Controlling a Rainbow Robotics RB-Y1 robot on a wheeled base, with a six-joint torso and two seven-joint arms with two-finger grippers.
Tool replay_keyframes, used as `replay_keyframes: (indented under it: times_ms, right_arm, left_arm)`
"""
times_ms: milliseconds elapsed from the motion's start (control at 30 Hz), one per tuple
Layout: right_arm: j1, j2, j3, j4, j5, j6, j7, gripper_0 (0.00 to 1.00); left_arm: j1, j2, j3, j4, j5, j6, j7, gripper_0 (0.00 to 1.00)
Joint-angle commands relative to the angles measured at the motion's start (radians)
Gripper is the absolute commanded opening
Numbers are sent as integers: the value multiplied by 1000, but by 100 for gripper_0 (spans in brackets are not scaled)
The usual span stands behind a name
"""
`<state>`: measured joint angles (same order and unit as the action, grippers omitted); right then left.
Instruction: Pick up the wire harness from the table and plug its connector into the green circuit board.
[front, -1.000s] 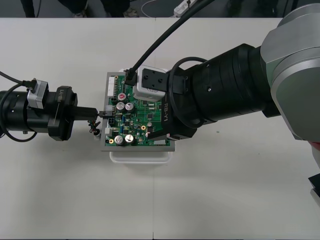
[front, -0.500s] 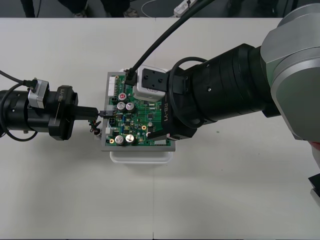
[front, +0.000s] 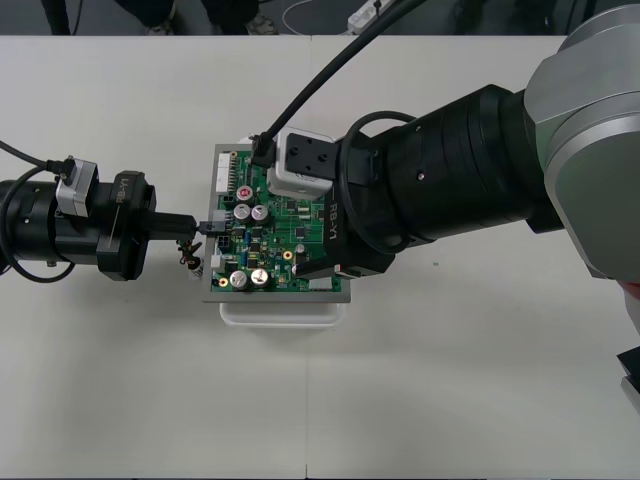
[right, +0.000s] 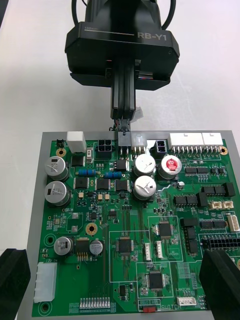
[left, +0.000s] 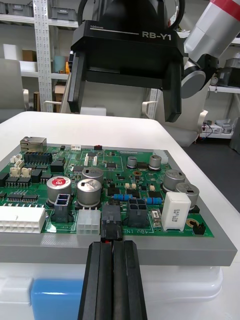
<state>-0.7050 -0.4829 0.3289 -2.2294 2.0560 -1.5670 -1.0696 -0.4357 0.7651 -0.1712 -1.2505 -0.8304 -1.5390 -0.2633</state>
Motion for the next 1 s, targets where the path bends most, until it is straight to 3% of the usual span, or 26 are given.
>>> replay_keyframes:
  times_ms: [33, 467, 600, 700, 1000]
  right_arm:
    - [-16, 12, -37, -29, -16, -4, 46, 99]
    - [-16, 9, -47, -29, -19, -4, 50, 99]
    - [-16, 9, -47, -29, -19, -4, 51, 99]
    - [-16, 9, -47, -29, -19, -4, 51, 99]
    - [-16, 9, -47, -29, -19, -4, 54, 99]
  left_arm:
    - [-32, 22, -14, -10, 8, -32, -47, 0]
    - [-31, 54, -11, 19, 13, -32, -50, 1]
    - [-31, 59, -2, 26, 14, -32, -48, 63]
    - [-28, 65, -1, 29, 19, -32, -47, 74]
    - [-26, 86, 4, 54, 31, -32, -47, 80]
